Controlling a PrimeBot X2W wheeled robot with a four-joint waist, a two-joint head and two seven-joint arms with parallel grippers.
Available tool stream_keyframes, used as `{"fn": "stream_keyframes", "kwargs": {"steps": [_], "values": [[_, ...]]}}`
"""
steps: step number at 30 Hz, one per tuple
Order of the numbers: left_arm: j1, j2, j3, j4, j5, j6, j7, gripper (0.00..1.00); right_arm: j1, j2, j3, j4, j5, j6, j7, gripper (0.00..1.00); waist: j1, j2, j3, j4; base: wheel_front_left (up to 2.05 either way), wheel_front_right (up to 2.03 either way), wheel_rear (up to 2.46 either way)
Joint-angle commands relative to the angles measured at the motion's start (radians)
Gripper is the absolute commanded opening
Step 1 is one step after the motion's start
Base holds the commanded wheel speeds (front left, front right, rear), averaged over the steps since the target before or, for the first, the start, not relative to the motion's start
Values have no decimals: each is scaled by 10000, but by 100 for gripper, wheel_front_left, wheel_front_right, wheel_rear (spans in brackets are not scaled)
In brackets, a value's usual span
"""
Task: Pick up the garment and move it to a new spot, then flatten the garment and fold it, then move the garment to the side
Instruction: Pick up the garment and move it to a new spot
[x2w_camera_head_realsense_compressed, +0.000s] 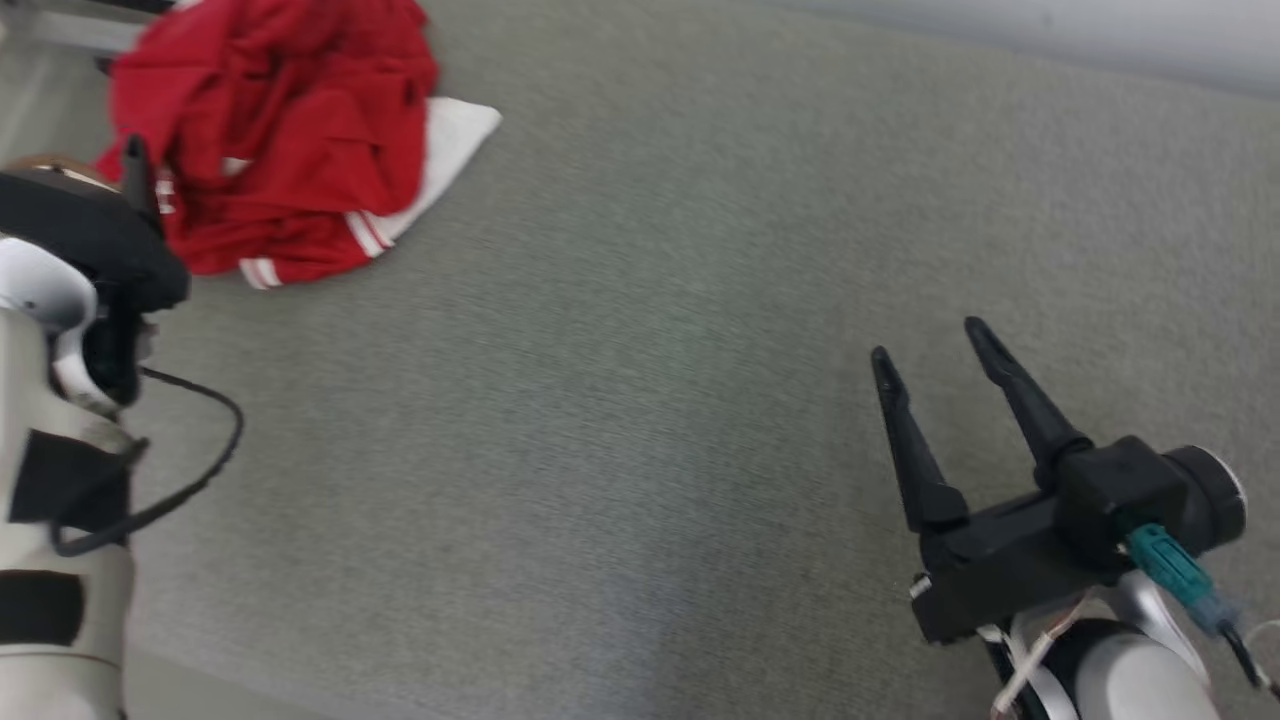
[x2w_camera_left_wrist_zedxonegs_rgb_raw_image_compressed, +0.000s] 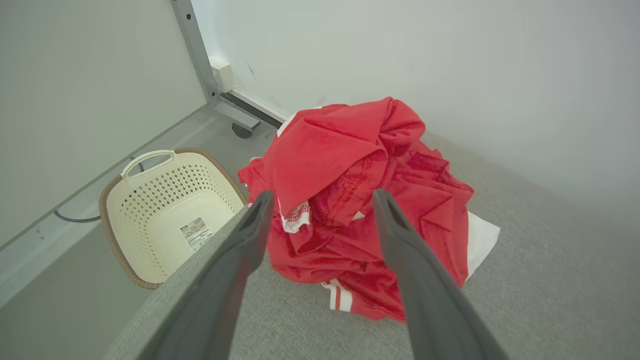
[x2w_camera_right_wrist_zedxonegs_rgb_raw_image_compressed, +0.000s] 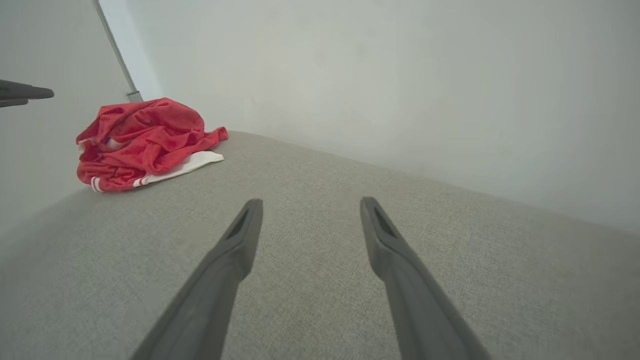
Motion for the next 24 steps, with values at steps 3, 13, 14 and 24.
{"fn": "stream_keyframes", "kwargs": {"steps": [3, 13, 14, 24], "values": [[-343, 293, 153, 209, -124, 95, 55, 100, 421, -260, -287, -1060, 12, -21, 357, 100, -3, -2, 1490, -1451, 0, 0, 0], [-878, 818, 313, 428, -11, 709, -307, 100, 1586, -584, -1038, -3029, 97, -21, 1245, 100, -3, -2, 2131, -1765, 0, 0, 0], [-948, 869, 298, 439, 32, 802, -356, 100, 1618, -563, -1016, -3106, 146, -21, 1288, 100, -3, -2, 2183, -1767, 0, 0, 0], [-930, 838, 520, 779, -88, 1503, -1010, 0, 1871, -658, -1117, -3350, 214, -21, 1335, 100, -3, -2, 2486, -1767, 0, 0, 0]]}}
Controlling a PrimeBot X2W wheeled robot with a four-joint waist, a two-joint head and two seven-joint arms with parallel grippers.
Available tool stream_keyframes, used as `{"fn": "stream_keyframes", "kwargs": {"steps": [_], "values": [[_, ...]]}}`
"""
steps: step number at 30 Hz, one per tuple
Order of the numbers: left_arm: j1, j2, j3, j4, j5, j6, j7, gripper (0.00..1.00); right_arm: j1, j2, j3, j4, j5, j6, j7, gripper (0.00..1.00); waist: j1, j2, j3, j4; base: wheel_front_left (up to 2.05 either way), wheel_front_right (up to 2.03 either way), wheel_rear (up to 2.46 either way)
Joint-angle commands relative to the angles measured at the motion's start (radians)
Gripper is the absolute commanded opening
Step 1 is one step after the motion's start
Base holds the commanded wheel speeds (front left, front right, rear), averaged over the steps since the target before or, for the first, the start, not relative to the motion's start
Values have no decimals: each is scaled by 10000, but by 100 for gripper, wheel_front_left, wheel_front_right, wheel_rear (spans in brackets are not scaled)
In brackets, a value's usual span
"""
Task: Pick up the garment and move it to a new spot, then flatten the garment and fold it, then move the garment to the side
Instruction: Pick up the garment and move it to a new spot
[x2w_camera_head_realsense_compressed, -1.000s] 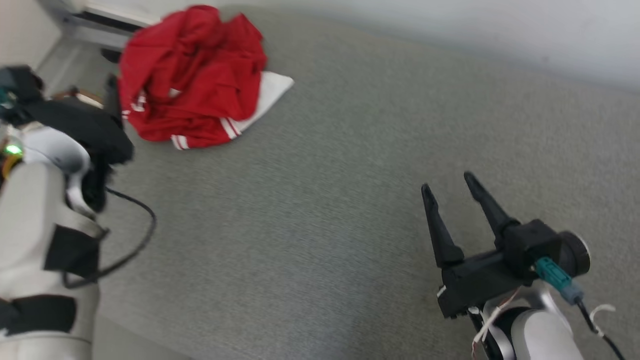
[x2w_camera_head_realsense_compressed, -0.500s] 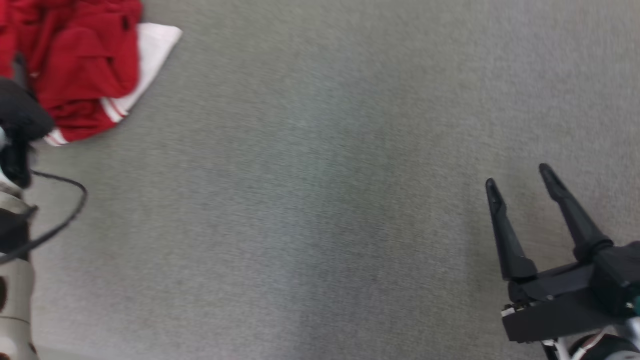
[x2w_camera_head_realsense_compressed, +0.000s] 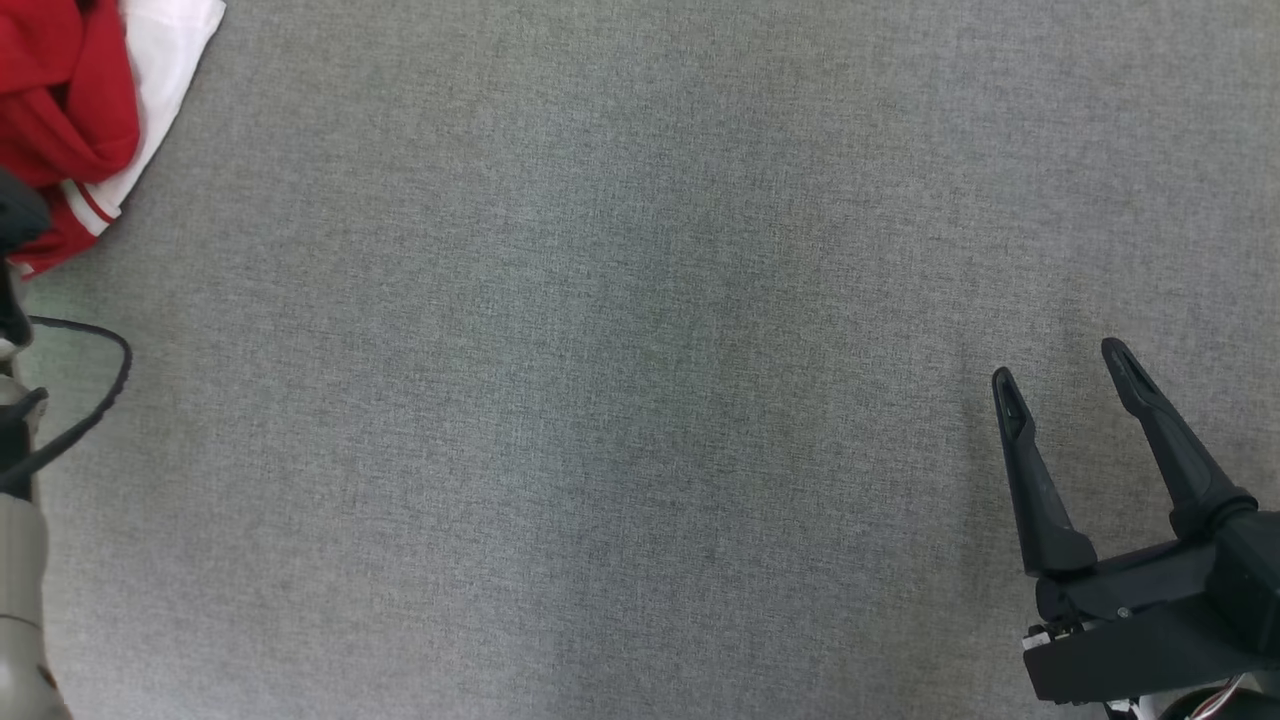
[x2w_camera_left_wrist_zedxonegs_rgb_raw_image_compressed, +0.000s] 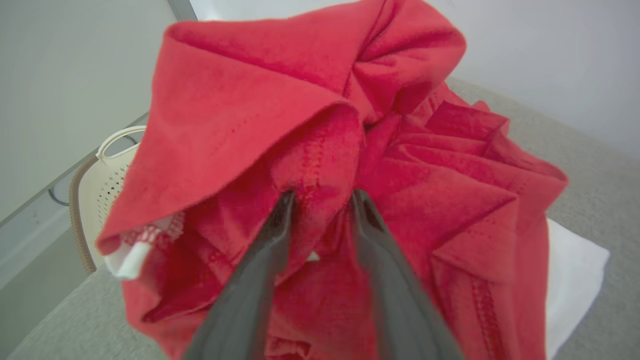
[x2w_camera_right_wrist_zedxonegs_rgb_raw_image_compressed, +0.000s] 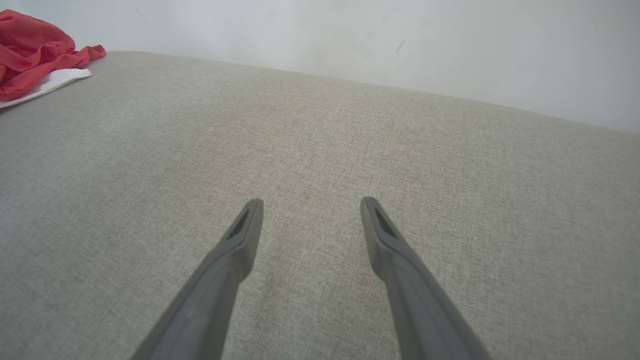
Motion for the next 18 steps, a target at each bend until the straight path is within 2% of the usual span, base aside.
{"fn": "stream_keyframes", "kwargs": {"steps": [1, 7, 10, 16, 18], "values": [[205, -122, -41, 22, -76, -73, -168, 0, -60, 7, -1, 29, 106, -21, -88, 100, -1, -2, -35, 27, 0, 0, 0], [146, 28, -209, -34, -26, -306, -199, 0, -360, 224, 382, 639, 257, -21, -387, 100, -1, -2, -651, 26, 0, 0, 0], [-29, 152, -247, -295, -146, -622, 47, 0, -671, 388, 565, 1017, 360, -21, -606, 100, -1, -2, -933, 26, 0, 0, 0], [-383, 780, -312, -1331, -132, -869, 751, 0, -1181, 772, 831, 2098, 706, -21, -1342, 100, -1, -2, -1634, 70, 0, 0, 0], [-486, 805, -210, -1740, -352, -968, 995, 0, -1328, 874, 905, 2498, 819, -21, -1637, 100, -1, -2, -1891, 75, 0, 0, 0]]}}
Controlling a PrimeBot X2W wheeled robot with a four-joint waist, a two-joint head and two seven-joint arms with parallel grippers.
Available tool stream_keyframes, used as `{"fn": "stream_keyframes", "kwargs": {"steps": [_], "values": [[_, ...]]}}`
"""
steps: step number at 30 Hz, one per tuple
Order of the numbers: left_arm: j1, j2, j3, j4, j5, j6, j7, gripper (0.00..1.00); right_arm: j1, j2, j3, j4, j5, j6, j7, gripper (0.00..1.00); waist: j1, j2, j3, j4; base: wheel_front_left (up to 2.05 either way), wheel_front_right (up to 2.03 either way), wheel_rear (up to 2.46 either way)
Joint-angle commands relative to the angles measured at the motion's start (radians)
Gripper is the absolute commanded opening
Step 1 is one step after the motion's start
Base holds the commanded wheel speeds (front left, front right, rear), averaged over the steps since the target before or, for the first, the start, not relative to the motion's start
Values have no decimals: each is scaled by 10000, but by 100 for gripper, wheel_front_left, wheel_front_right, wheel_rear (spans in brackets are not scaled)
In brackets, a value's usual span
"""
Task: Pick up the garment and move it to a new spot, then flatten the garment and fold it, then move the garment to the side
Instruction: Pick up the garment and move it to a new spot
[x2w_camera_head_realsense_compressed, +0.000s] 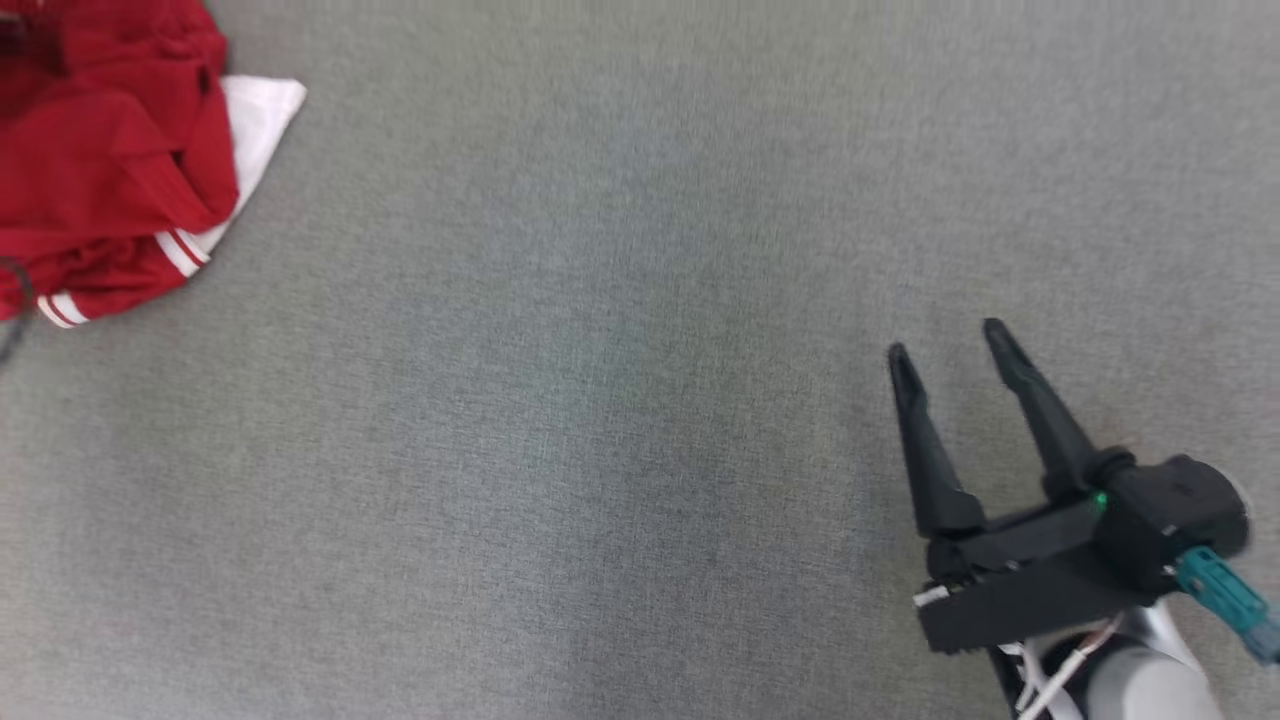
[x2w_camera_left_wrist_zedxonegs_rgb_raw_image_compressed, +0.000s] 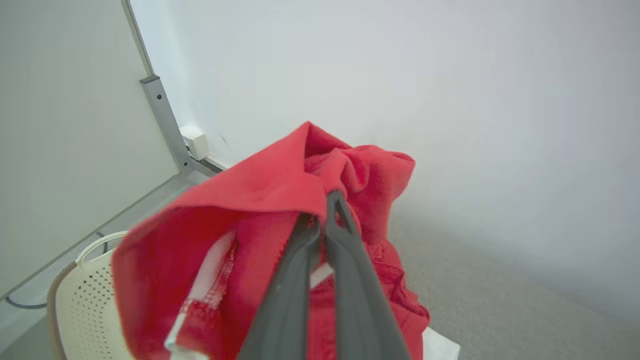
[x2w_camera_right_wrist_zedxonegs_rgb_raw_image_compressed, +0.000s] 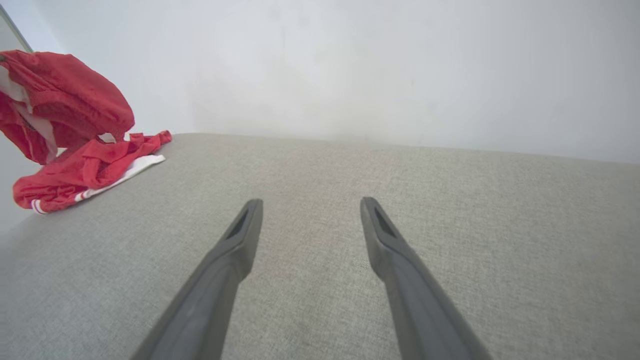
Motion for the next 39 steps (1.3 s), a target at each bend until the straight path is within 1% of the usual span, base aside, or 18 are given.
{"fn": "stream_keyframes", "kwargs": {"steps": [1, 5, 10, 13, 15, 16, 21, 23, 26, 28, 29, 30, 31, 32, 33, 34, 37, 39], "values": [[-212, 177, -116, -397, 93, -94, 245, 0, -171, 99, 80, 346, 135, -21, -289, 100, 1, 0, -616, 20, 0, 0, 0], [-483, 394, -330, -1254, 110, -261, 896, 0, -395, 208, 197, 1152, 380, -21, -816, 100, 1, 0, -1275, -21, 0, 0, 0], [-823, 382, -642, -1942, -59, -677, 1542, 0, -523, 238, 208, 2001, 864, -21, -1450, 100, 1, 0, -2179, -294, 0, 0, 0], [-876, -31, -889, -2322, -270, -839, 1789, 0, -545, 240, 171, 2407, 1159, -21, -1739, 100, 1, 0, -2672, -635, 0, 0, 0], [-813, -101, -974, -2514, -312, -912, 1879, 0, -494, 237, 113, 2496, 1252, -21, -1810, 100, 1, 0, -2837, -773, 0, 0, 0], [-652, -115, -1083, -2684, -297, -977, 1923, 0, -448, 238, 105, 2628, 1336, -21, -1868, 100, 1, 0, -3028, -969, 0, 0, 0], [439, -590, -1710, -4058, -355, -1205, 2085, 0, -20, 235, -299, 2945, 1378, -21, -1938, 100, 1, 0, -3725, -1935, 0, 0, 0], [1045, -791, -1890, -4724, -430, -1180, 2049, 0, 90, 242, -526, 2902, 1275, -21, -1888, 100, 1, 0, -3901, -2342, 0, 0, 0], [2153, -1154, -2003, -5767, -523, -1004, 1916, 0, 294, 233, -763, 2827, 1313, -21, -1781, 100, 1, 0, -4072, -3040, 0, 0, 0], [3002, -1364, -2211, -6494, -373, -881, 1750, 0, 410, 237, -937, 2695, 1298, -21, -1717, 100, 1, 0, -4089, -3458, 0, 0, 0], [3436, -1351, -2372, -6855, -111, -836, 1652, 0, 456, 237, -983, 2631, 1308, -21, -1662, 100, 1, 0, -4069, -3658, 0, 0, 0], [3877, -1535, -2468, -7171, -121, -681, 1508, 0, 517, 240, -1081, 2585, 1293, -21, -1631, 100, 1, 0, -4030, -3829, 0, 0, 0], [4244, -1562, -2659, -7494, 156, -643, 1384, 0, 606, 236, -1130, 2531, 1288, -21, -1571, 100, 1, 0, -3979, -3975, 0, 0, 0], [4965, -1898, -2886, -7964, 247, -388, 1127, 0, 683, 236, -1216, 2466, 1261, -21, -1480, 100, 1, 0, -3824, -4255, 0, 0, 0], [5307, -1941, -3104, -8096, 469, -329, 1042, 0, 719, 234, -1256, 2392, 1282, -21, -1463, 100, 1, 0, -3756, -4370, 0, 0, 0], [5687, -2219, -3170, -8151, 288, -173, 979, 0, 753, 239, -1227, 2343, 1329, -21, -1428, 100, 1, 0, -3685, -4496, 0, 0, 0], [6231, -2618, -3578, -8008, 326, -105, 716, 0, 796, 239, -1228, 2252, 1462, -21, -1427, 100, 1, 0, -3440, -4695, 0, 0, 0], [6488, -2762, -4021, -7605, 532, -285, 591, 0, 744, 239, -1128, 2235, 1545, -21, -1427, 100, 1, 0, -3282, -4764, 0, 0, 0]]}}
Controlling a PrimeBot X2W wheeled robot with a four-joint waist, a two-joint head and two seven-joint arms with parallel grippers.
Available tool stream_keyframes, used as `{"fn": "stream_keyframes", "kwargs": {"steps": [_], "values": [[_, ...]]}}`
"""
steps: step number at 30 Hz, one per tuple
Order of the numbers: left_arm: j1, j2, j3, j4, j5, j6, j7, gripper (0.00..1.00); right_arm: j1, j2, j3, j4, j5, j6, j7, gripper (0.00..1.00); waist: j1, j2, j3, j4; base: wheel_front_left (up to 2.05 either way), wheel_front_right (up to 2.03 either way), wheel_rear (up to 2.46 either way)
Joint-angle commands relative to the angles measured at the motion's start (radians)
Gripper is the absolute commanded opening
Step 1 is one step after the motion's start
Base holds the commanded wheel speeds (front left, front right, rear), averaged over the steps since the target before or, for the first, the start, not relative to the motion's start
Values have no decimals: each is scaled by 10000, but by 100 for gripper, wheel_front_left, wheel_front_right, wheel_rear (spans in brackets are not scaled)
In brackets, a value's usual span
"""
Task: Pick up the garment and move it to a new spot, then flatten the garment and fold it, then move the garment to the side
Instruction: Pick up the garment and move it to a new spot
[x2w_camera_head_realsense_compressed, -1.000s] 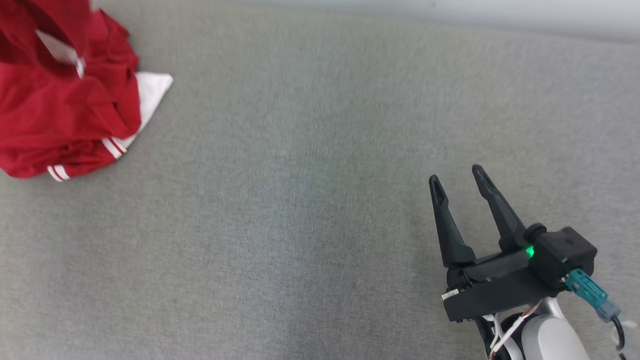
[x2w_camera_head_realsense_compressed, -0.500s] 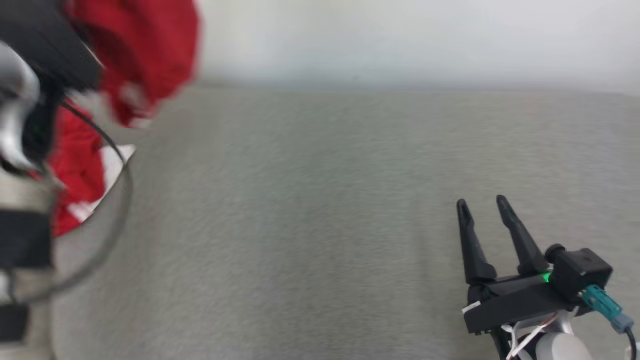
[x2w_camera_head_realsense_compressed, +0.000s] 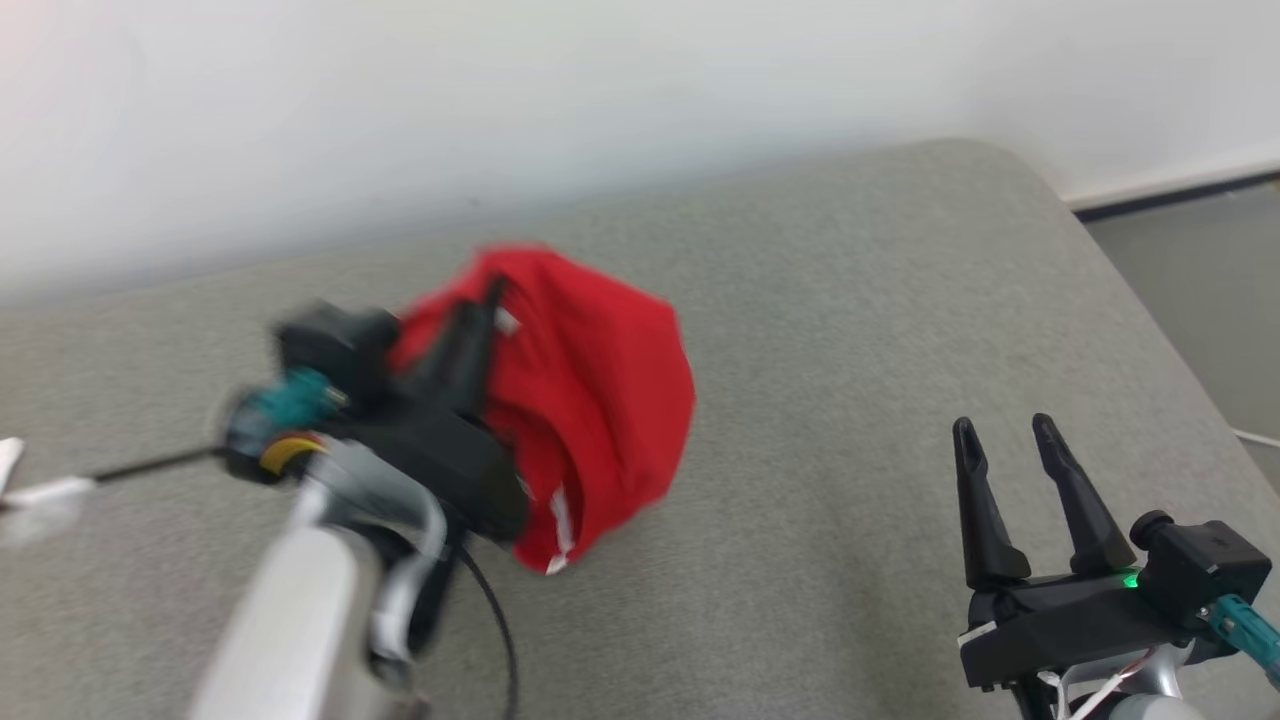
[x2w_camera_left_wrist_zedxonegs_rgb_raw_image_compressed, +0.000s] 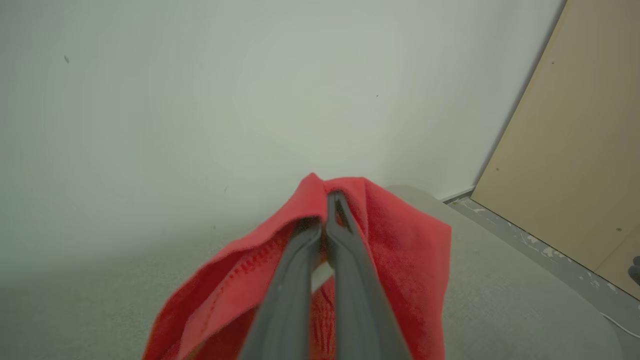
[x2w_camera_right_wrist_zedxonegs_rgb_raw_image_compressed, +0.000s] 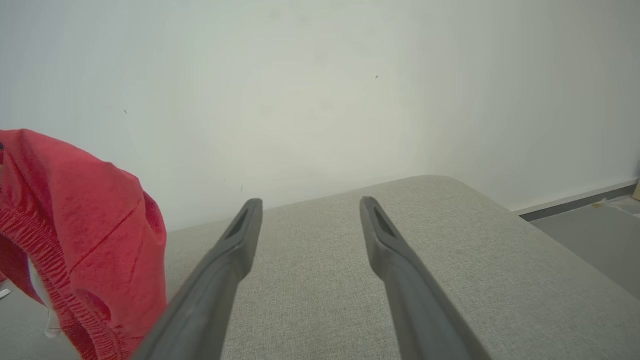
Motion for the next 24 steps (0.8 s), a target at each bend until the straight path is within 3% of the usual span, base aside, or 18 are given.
{"fn": "stream_keyframes", "kwargs": {"steps": [1, 6, 7, 8, 11, 14, 17, 24], "values": [[246, -210, -126, 285, -77, -71, -204, 0, 41, 13, 89, -1, 73, -21, -16, 100, 1, 1, 353, -441, 0, 0, 0], [455, -637, -784, 2116, -139, -448, -1080, 0, -174, 12, 369, 165, 200, -21, -80, 100, 1, 1, 496, -353, 0, 0, 0], [514, -737, -802, 2507, -345, -474, -1241, 74, -231, 9, 415, 210, 239, -21, -89, 100, 1, 1, 500, -312, 0, 0, 0], [492, -775, -916, 2857, -235, -466, -1463, 100, -266, 7, 455, 270, 252, -21, -109, 100, 1, 1, 475, -252, 0, 0, 0], [637, -890, -853, 3817, -664, -372, -1970, 100, -244, 9, 588, 497, 369, -21, -96, 100, 1, 1, 333, -66, 0, 0, 0], [865, -986, -854, 4294, -1323, -638, -2352, 100, -168, 1, 581, 771, 355, -21, 18, 100, 1, 1, 91, 203, 0, 0, 0], [1095, -937, -597, 4277, -1854, -819, -2798, 100, -70, 9, 514, 965, 344, -21, 64, 100, 1, 1, -167, 533, 0, 0, 0], [1826, -464, 30, 3368, -1881, -542, -3991, 100, 196, 9, 181, 1262, 278, -21, 75, 100, 1, 1, -711, 1404, 0, 0, 0]]}}
